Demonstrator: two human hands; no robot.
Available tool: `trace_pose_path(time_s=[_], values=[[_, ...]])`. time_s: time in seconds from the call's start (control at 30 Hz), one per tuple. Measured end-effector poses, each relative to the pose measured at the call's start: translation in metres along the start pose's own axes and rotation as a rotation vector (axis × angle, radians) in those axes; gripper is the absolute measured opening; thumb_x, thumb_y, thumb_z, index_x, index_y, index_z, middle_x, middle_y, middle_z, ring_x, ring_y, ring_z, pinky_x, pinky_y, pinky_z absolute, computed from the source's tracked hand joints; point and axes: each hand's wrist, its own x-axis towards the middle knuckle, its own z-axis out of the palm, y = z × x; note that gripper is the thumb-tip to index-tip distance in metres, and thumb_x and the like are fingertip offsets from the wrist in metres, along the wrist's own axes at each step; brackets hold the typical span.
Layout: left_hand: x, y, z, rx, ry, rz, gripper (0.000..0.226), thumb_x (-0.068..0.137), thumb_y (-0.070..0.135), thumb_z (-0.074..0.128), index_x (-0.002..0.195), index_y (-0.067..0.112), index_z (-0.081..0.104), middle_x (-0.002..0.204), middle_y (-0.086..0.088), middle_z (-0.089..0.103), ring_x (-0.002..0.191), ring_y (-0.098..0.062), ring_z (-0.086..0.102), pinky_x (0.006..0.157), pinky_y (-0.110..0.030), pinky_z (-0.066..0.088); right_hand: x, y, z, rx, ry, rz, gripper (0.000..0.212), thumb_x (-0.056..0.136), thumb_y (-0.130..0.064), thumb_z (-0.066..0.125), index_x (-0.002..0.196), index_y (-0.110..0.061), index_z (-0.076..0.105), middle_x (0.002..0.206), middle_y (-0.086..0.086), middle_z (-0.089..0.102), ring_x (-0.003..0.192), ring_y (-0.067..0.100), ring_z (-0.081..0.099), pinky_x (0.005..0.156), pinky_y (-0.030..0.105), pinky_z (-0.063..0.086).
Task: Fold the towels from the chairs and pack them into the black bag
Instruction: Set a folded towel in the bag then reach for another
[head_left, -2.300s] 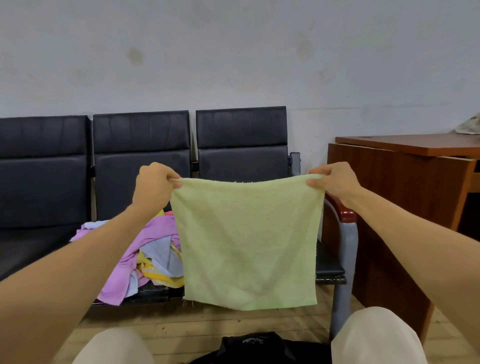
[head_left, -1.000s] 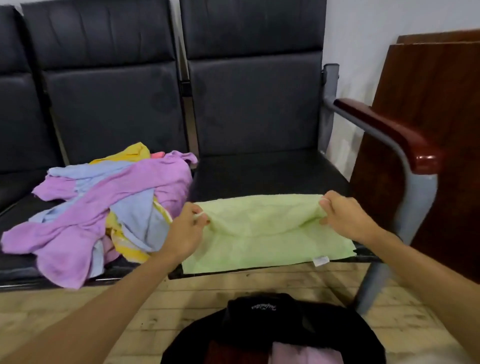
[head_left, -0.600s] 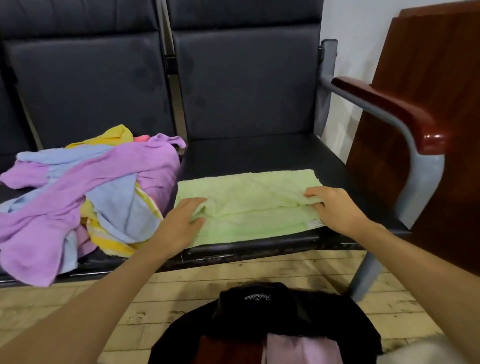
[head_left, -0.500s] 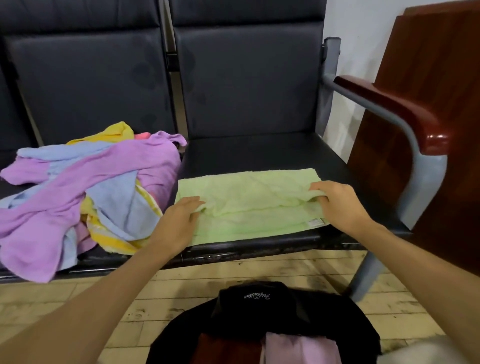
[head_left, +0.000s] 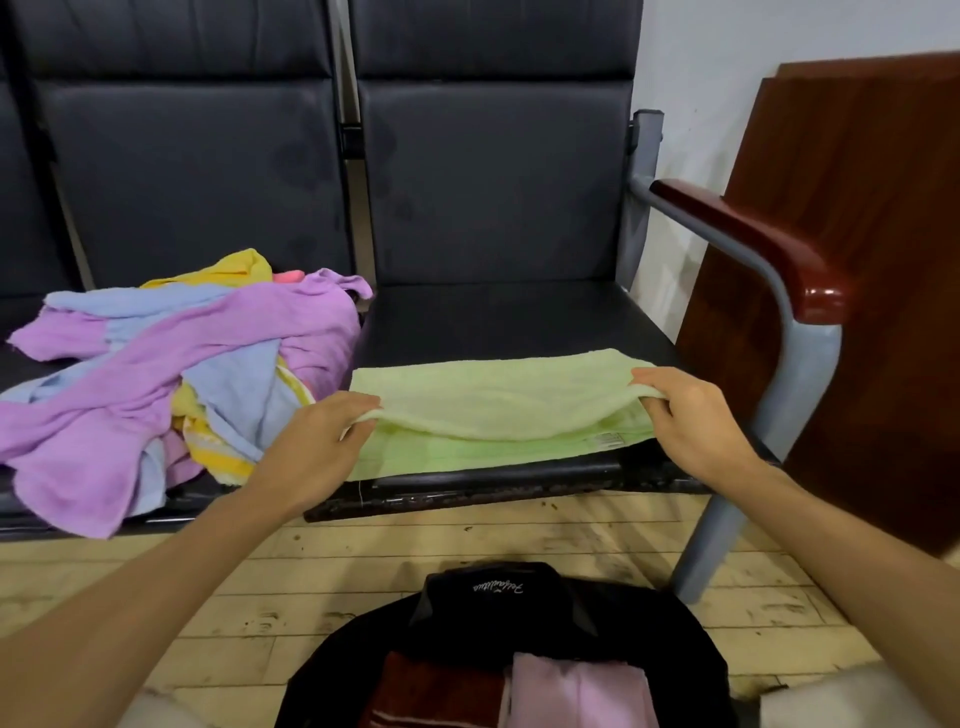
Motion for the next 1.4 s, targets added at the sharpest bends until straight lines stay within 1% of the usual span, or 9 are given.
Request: trace_pose_path(time_s=[0.23,0.4,0.47,0.57,0.8,0.9,1.07,1.3,1.4], values=[[-0.008,-0.002,-0.006,0.049,-0.177,-0.092,0.031,0.098,0.020,0.049,0.125,0.012,0.062,0.130,-0.001,0.060,0.116,-0.017,0.055,0.101,-0.028,0.040,-0.005,0.001,-0.005,-0.061,-0.111,0.035,0.033,0.098,-0.009,0.047,0.128,-0.007,0.061,0.133,0.008,0.058,0.120,0.023,0.055,0.098,0.028,0.043],[-0.008,0.004,-0.001,0.118,-0.203,-0.131,0.027,0.095,0.019,0.052,0.117,0.015,0.066,0.131,0.001,0.059,0.117,-0.018,0.055,0.100,-0.029,0.041,-0.007,0.012,0.004,-0.130,-0.335,0.100,0.029,0.094,-0.017,0.048,0.120,-0.014,0.062,0.139,0.010,0.053,0.139,0.026,0.038,0.116,0.035,0.026],[-0.007,0.008,0.001,0.161,-0.170,-0.163,0.018,0.093,0.024,0.050,0.089,0.014,0.064,0.116,-0.005,0.066,0.104,-0.021,0.060,0.091,-0.033,0.046,-0.003,0.009,0.004,-0.061,-0.301,0.165,0.024,0.094,-0.027,0.047,0.102,-0.016,0.067,0.126,0.005,0.060,0.133,0.022,0.044,0.105,0.035,0.039],[-0.001,0.014,0.006,0.158,-0.111,-0.210,0.043,0.094,0.035,0.045,0.077,0.000,0.063,0.091,-0.013,0.066,0.080,-0.024,0.062,0.073,-0.035,0.050,0.002,0.007,0.007,-0.025,-0.187,0.256,0.033,0.093,-0.042,0.046,0.079,-0.018,0.063,0.096,0.002,0.062,0.088,0.019,0.060,0.071,0.033,0.047],[0.016,0.007,0.019,0.090,0.047,-0.372,0.042,0.096,0.031,0.047,0.076,0.000,0.066,0.078,-0.016,0.064,0.068,-0.024,0.057,0.063,-0.033,0.045,0.018,-0.003,0.025,-0.025,-0.030,0.496,0.046,0.100,-0.045,0.036,0.084,-0.011,0.062,0.087,0.005,0.060,0.092,0.026,0.054,0.090,0.043,0.033],[0.019,0.005,0.024,0.111,0.027,-0.376,0.019,0.090,0.023,0.059,0.099,0.006,0.060,0.105,-0.010,0.054,0.088,-0.023,0.053,0.078,-0.032,0.043,0.023,-0.002,0.031,-0.138,-0.069,0.506,0.034,0.091,-0.041,0.058,0.109,-0.012,0.057,0.110,0.008,0.057,0.113,0.031,0.049,0.096,0.043,0.034],[0.029,-0.002,0.024,0.087,-0.134,-0.623,0.069,0.088,0.046,0.061,0.132,-0.002,0.039,0.137,-0.019,0.036,0.126,-0.032,0.040,0.102,-0.041,0.039,0.028,0.002,0.032,-0.214,-0.115,0.585,0.041,0.087,-0.051,0.058,0.099,-0.012,0.059,0.095,0.006,0.062,0.097,0.029,0.053,0.086,0.040,0.029],[0.032,-0.019,0.027,-0.097,-0.201,-0.631,0.049,0.086,0.045,0.061,0.120,0.010,0.054,0.119,-0.010,0.060,0.109,-0.030,0.055,0.098,-0.047,0.045,0.026,0.000,0.030,-0.169,-0.221,0.585,0.034,0.088,-0.046,0.056,0.079,-0.013,0.058,0.087,0.006,0.060,0.094,0.028,0.053,0.081,0.037,0.031],[0.029,0.002,0.020,-0.460,-0.070,-0.627,0.038,0.097,0.025,0.051,0.128,0.004,0.046,0.124,-0.012,0.057,0.108,-0.026,0.056,0.090,-0.038,0.048,0.026,-0.005,0.028,0.079,-0.235,0.517,0.023,0.084,-0.030,0.067,0.084,-0.009,0.058,0.089,0.007,0.063,0.083,0.021,0.059,0.062,0.027,0.040]])
